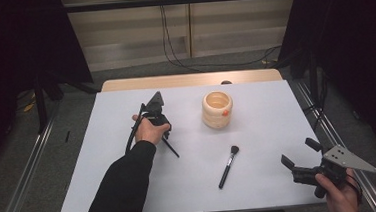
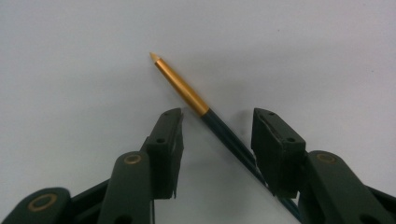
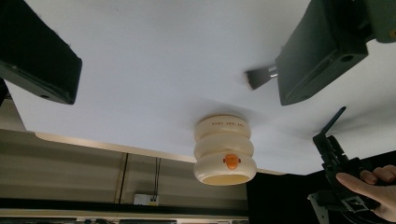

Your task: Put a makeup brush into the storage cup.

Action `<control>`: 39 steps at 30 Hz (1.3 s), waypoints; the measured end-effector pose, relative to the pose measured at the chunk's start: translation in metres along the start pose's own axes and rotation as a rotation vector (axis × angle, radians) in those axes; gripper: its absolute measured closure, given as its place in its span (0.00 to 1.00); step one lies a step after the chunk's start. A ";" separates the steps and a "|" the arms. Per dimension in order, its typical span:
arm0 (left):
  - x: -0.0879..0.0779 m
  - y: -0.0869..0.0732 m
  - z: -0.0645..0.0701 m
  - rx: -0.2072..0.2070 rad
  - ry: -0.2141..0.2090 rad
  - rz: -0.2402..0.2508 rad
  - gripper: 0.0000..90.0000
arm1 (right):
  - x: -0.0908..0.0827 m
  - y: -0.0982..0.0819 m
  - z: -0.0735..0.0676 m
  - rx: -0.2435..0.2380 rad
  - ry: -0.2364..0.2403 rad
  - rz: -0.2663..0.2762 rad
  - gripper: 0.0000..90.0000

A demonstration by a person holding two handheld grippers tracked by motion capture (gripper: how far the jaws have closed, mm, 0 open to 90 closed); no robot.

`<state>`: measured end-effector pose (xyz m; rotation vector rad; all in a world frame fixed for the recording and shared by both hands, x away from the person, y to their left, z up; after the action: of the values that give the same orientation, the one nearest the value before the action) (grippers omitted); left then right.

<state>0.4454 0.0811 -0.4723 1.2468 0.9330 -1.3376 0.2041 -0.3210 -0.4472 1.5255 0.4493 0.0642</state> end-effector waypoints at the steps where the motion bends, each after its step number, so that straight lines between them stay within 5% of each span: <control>1: 0.001 0.000 0.001 0.008 0.008 0.005 0.61 | 0.000 0.000 0.000 0.000 0.000 0.000 0.00; 11: 0.004 0.000 0.003 0.037 0.073 -0.001 0.68 | 0.000 0.000 -0.001 0.000 0.004 -0.003 0.00; 27: 0.004 0.003 -0.004 0.048 0.063 -0.022 0.89 | 0.000 0.000 0.000 0.004 0.006 -0.006 0.00; 39: 0.004 0.003 -0.005 0.112 0.066 -0.025 0.93 | 0.000 -0.001 0.000 0.005 0.010 -0.009 0.00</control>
<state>0.4493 0.0849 -0.4765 1.3760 0.9329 -1.3909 0.2040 -0.3208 -0.4478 1.5284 0.4646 0.0644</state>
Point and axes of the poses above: each handheld gripper's, and its own axes: x roughly forward along the jaws, y roughly out of its top, z roughly to its right, the point moved 3 cm from there along x, roughly forward along the jaws, and after that the axes turned 3 degrees about -y, right-handed, at the moved point
